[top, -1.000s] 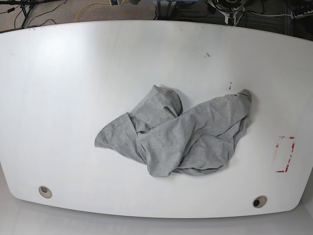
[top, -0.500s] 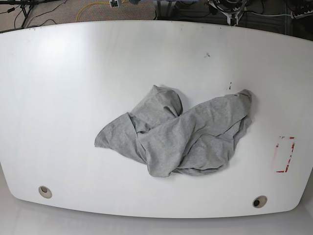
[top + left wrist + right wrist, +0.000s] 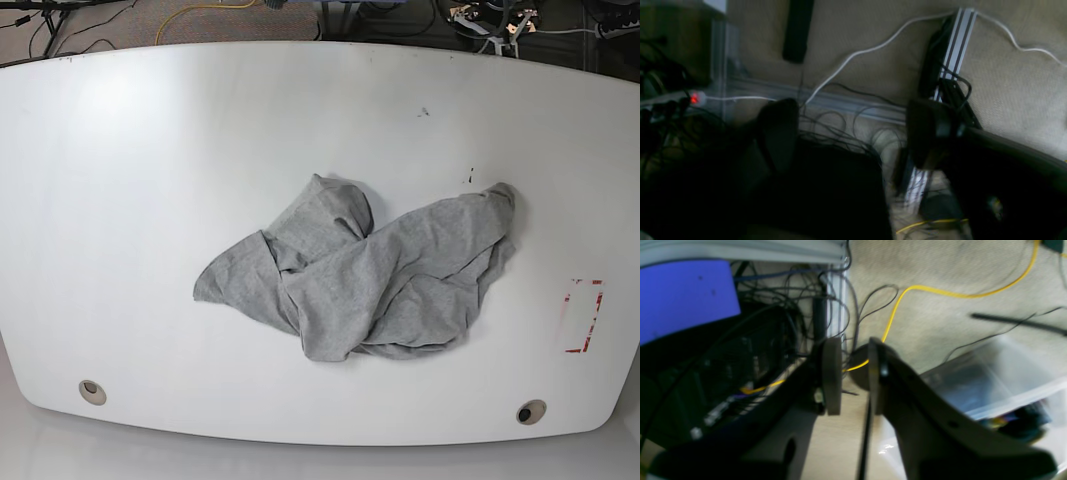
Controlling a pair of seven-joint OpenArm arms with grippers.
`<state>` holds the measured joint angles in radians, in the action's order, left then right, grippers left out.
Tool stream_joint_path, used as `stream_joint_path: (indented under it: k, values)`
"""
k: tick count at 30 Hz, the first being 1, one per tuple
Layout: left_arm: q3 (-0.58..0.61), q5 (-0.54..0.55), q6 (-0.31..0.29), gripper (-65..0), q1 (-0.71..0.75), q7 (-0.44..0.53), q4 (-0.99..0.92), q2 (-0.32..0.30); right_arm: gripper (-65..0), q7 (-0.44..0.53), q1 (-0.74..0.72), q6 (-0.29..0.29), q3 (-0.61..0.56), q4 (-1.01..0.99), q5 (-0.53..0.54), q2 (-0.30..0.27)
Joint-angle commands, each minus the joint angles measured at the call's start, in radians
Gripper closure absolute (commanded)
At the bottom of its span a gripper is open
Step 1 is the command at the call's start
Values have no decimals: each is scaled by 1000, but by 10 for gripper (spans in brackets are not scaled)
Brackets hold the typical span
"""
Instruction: Fold the T-shirt properly
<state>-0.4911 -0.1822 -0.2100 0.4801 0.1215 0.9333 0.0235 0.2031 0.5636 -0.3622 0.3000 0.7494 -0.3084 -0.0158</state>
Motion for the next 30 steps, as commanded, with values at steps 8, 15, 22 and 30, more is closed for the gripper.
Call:
stream_joint_path:
  k: [8,15,22,30]
  values:
    - [-16,3,-10,-468,89,18,166,7,-136,-8,123,-4,0,210,-4,30]
    - [-21,-10,-4,-458,72,-3,108,3,-130,-26,-17,-1,-11,229,7,17]
    - [-19,-10,-4,-458,73,-3,122,3,-130,-26,-20,-1,-11,230,7,17]
    - [-19,-12,-4,-461,95,-6,209,0,-130,-27,14,2,-11,281,7,17]
